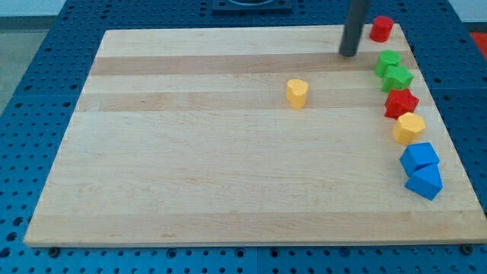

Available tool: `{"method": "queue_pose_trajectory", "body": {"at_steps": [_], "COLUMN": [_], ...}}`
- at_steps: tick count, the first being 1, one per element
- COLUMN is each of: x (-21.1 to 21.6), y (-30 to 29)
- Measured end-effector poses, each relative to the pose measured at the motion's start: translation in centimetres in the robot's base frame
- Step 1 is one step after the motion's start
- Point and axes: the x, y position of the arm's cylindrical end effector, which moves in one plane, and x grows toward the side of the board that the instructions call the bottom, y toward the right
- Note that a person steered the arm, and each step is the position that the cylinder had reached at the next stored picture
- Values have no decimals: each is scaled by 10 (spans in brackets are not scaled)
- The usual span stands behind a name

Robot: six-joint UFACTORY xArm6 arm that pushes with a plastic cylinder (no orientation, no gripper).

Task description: Move the red circle diagonal to the green circle

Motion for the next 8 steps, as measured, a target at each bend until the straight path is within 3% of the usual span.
{"method": "queue_pose_trajectory", "body": {"at_steps": [2, 4, 5, 7, 8], "x": [-36, -76, -79, -75, -66], "y": [88, 121, 111, -18, -32]}}
